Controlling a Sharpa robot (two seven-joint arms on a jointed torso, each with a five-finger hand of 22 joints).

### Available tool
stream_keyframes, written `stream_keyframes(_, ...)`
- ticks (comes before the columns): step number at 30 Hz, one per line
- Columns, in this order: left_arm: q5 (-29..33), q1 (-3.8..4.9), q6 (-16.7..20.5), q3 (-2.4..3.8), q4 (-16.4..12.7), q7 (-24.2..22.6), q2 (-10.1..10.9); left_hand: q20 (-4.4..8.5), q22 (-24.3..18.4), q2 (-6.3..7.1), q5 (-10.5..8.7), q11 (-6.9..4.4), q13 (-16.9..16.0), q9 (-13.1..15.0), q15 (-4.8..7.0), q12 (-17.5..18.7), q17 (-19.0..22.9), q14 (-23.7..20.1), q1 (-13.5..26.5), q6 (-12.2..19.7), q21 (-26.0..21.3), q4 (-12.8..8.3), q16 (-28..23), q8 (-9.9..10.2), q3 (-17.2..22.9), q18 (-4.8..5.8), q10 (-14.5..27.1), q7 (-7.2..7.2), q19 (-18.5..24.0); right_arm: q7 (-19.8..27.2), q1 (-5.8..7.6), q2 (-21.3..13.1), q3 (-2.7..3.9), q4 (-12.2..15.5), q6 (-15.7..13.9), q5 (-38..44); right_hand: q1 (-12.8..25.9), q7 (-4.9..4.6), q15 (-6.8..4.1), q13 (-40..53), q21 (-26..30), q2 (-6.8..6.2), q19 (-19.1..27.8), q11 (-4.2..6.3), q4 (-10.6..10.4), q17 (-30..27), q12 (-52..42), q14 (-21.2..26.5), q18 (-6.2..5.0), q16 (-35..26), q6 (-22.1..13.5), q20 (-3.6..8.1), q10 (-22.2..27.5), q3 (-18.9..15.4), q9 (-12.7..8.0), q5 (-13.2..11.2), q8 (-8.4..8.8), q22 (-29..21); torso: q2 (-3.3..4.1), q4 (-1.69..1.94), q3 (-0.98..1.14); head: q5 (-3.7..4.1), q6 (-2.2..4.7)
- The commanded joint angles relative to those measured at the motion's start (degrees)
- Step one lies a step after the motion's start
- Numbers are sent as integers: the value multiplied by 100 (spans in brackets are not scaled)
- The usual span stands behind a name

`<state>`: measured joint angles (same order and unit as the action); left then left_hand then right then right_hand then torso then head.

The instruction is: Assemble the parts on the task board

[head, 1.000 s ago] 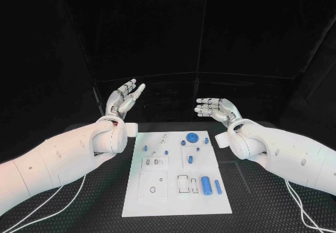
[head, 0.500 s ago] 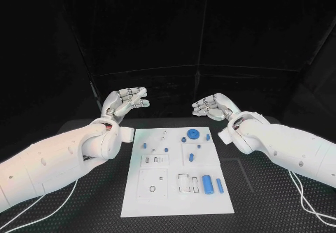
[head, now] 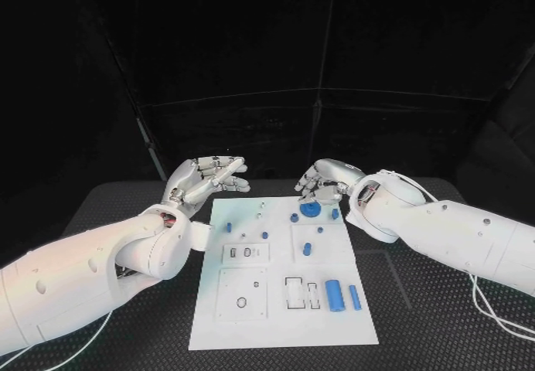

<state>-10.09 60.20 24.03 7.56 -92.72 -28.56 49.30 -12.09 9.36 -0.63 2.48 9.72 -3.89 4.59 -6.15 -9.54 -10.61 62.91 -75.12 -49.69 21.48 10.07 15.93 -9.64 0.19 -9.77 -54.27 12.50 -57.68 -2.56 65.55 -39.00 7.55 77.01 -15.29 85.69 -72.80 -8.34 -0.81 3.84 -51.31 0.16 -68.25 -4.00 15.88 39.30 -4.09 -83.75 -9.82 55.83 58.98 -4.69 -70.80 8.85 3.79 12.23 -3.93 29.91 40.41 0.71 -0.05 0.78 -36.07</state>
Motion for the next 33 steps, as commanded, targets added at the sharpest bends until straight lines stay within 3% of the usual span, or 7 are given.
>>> stream_keyframes(1,-60,-1,-247,8,-89,138,20,-6,10,-43,22,-8,6,-13,-7,51,-24,64,-37,-59,35,7,-4,28,-49,-69,-52,6,-73,-558,21,32,6,68,430,1093,91,-13,15,-2,-465,-7,-114,-34,-2,637,44,-289,85,561,-76,-27,131,77,-6,74,29,552,122,25,-11,16,7)
stream_keyframes(6,-60,-9,-277,8,-161,175,44,-1,13,-48,22,-11,8,-20,-3,67,-36,77,-36,-65,45,3,-6,39,-61,-68,-60,4,-92,-748,24,81,6,132,592,1371,170,-20,45,12,-1034,-102,-200,-58,-53,1376,27,-267,152,1218,-192,-72,270,137,-3,-37,24,1211,189,32,-17,39,-15)
stream_keyframes(8,-60,-10,-282,9,-181,184,56,-1,13,-48,22,-11,8,-20,-3,67,-36,77,-36,-65,45,3,-6,39,-61,-68,-60,4,-92,-801,25,94,6,146,677,1425,183,-11,41,24,-1403,-134,-324,-60,-94,1841,14,-288,213,1597,-224,-82,277,164,2,-68,13,1689,205,34,-27,46,-27)
stream_keyframes(10,-60,-11,-284,9,-196,187,69,-1,13,-48,22,-11,8,-20,-3,67,-36,77,-36,-65,45,3,-6,39,-61,-68,-60,4,-92,-838,25,105,6,159,753,1455,201,-9,48,31,-1551,-157,-341,-57,-135,2013,5,-278,232,1749,-256,-87,276,174,1,-86,17,1866,220,36,-34,55,-36)
stream_keyframes(26,-60,-11,-287,12,-230,190,114,2,15,-46,23,-10,9,-25,-2,79,-41,80,-37,-64,50,-1,-10,48,-70,-67,-59,7,-102,-877,28,287,4,6,1030,1506,173,0,50,47,-1793,-164,-343,-46,-220,2246,-10,-255,264,1974,-299,-103,288,231,1,-126,18,2142,258,56,-38,51,-87)
stream_keyframes(33,-60,-10,-298,12,-246,196,138,2,15,-45,23,-9,10,-26,-2,82,-43,80,-37,-63,50,-2,-11,50,-72,-67,-58,8,-104,-862,28,387,3,-119,1114,1514,139,6,44,56,-1843,-142,-336,-37,-232,2271,-31,-246,267,2011,-289,-102,248,281,4,-125,9,2187,282,45,-38,20,-110)
